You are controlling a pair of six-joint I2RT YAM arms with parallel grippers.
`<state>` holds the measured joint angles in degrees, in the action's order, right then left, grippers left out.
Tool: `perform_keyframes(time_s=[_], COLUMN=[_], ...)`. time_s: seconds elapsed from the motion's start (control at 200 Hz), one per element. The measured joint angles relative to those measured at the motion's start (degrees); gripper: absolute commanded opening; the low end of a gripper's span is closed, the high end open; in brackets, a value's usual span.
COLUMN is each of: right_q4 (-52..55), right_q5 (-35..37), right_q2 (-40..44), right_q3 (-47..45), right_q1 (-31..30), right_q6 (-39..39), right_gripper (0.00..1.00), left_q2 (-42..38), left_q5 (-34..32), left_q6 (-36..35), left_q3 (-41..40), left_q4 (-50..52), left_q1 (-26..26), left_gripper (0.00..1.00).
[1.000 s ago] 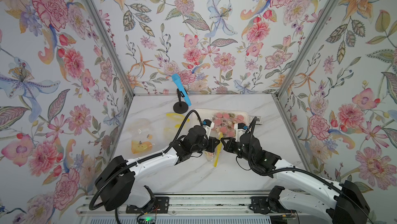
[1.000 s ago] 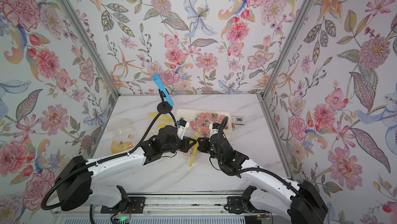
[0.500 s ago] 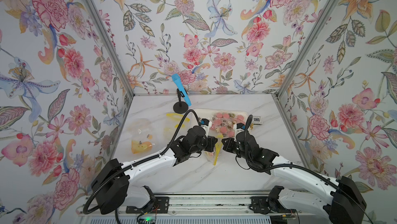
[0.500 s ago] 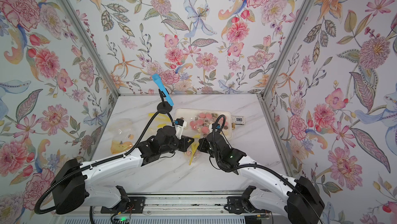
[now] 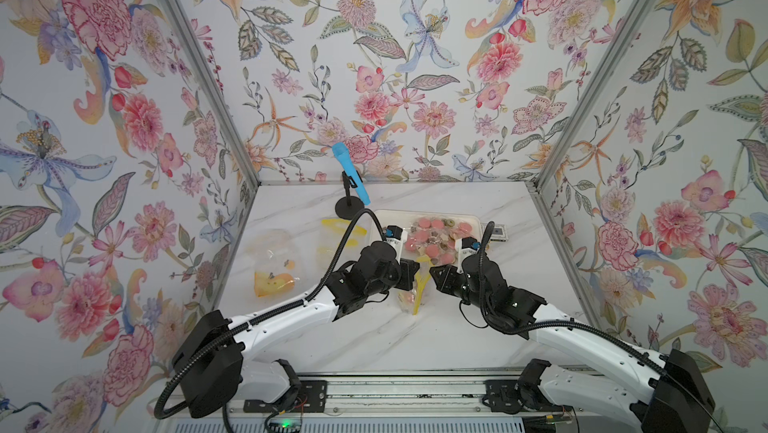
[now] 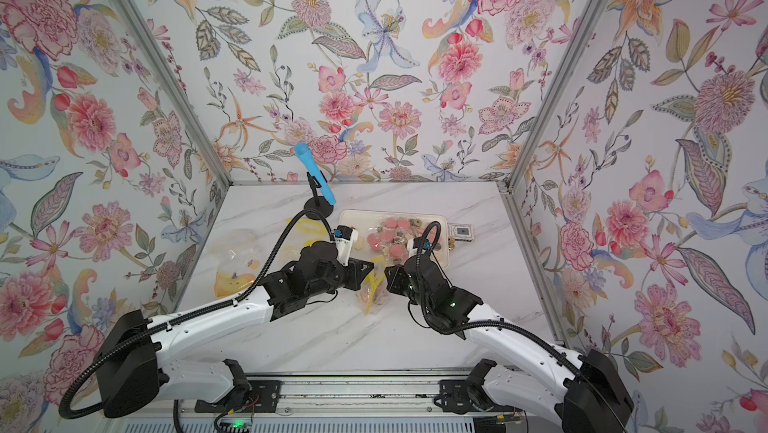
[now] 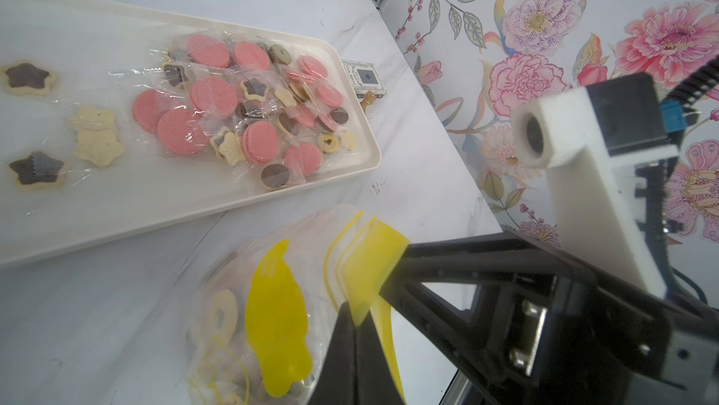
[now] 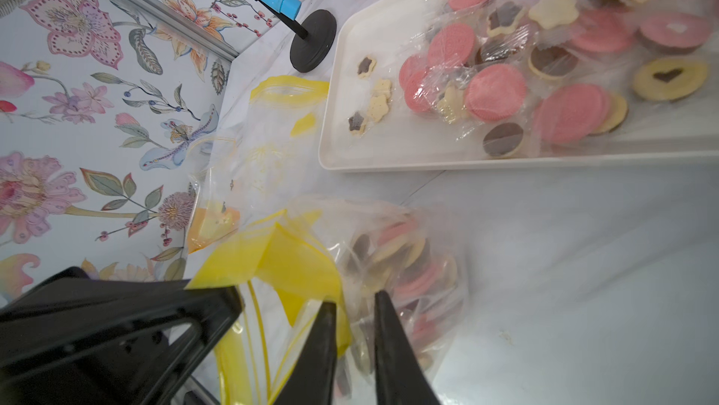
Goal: Pour cookies out of the ziploc bag
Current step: Open the ziploc bag at the center of the board.
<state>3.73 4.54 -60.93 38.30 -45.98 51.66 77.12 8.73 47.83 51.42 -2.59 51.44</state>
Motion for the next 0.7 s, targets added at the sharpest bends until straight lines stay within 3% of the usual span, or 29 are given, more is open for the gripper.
perform_keyframes(time_s=[0.11,0.32,0.7], right_q4=[0.6,2.4,6.6], right_q5=[-2.1,-5.1,-6.0], right_q2=[0.0,0.0,-4.2], right_q3=[0.2,2.2,7.1], right_q1=[0.0,-0.3,-1.4], right_q6=[0.5,1.3,1.5], right_gripper=[0.44,0.45,0.24], left_q2=[0.0,0.0,0.1], left_q5=[0.0,0.0,-0.1], left_q6=[0.0,0.0,0.2], left_q3=[0.0,0.2,0.3], left_q4=[0.0,0.0,0.0], left_q1=[0.0,0.0,0.0], left_gripper=[0.0,0.0,0.0])
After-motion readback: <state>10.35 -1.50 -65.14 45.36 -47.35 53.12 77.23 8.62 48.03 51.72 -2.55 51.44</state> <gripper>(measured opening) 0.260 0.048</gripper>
